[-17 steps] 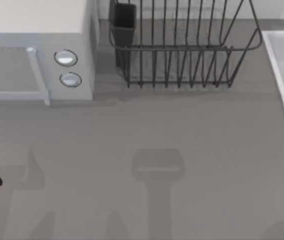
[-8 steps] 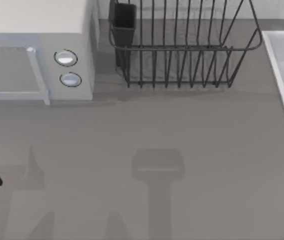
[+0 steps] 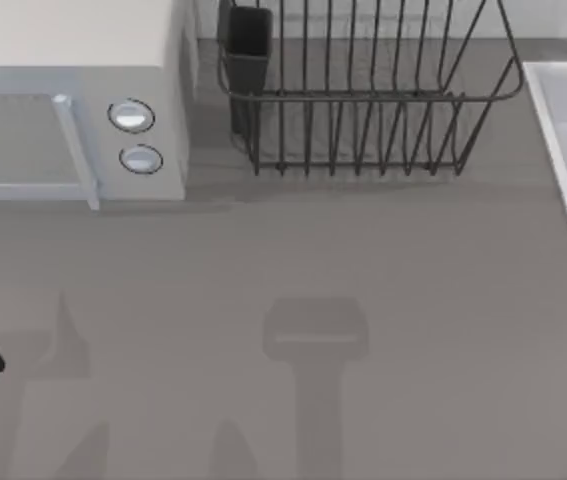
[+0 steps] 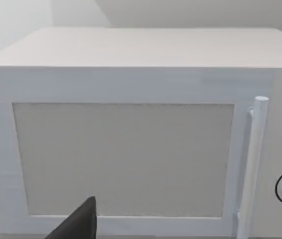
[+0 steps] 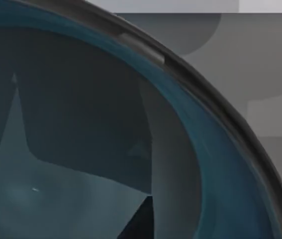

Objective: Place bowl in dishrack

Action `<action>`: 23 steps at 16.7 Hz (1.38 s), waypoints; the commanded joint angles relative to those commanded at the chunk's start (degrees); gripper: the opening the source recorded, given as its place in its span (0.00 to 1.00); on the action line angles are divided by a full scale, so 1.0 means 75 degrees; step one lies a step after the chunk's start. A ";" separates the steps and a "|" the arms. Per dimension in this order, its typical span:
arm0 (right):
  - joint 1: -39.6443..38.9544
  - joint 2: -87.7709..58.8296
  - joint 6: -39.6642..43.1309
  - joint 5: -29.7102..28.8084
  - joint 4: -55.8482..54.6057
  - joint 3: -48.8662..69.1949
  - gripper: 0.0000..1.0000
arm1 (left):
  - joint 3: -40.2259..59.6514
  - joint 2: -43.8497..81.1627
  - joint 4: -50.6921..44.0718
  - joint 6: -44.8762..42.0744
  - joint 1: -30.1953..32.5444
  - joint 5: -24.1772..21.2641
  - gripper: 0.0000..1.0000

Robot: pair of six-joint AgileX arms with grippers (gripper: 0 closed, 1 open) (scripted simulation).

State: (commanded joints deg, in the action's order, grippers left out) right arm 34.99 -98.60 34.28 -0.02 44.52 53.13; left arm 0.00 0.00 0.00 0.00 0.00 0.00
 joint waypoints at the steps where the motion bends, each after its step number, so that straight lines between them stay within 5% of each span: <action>1: 0.0000 0.0000 0.0000 0.0000 0.0000 0.0000 0.40 | 0.0000 0.0000 0.0000 0.0000 0.0000 0.0000 1.00; 7: 0.0000 0.0000 0.0000 0.0000 0.0000 0.0000 0.00 | 0.0000 0.0000 0.0000 0.0000 0.0000 0.0000 1.00; 17: 0.0008 0.0017 0.0004 -0.0002 0.0108 0.0106 0.00 | 0.0000 0.0000 0.0000 0.0000 0.0000 0.0000 1.00; 23: 0.0080 0.0186 0.0087 0.0004 0.2343 0.2107 0.00 | 0.0000 0.0000 0.0000 0.0000 0.0000 0.0000 1.00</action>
State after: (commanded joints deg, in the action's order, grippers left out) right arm 35.59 -97.21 34.93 0.00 62.10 68.93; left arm 0.00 0.00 0.00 0.00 0.00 0.00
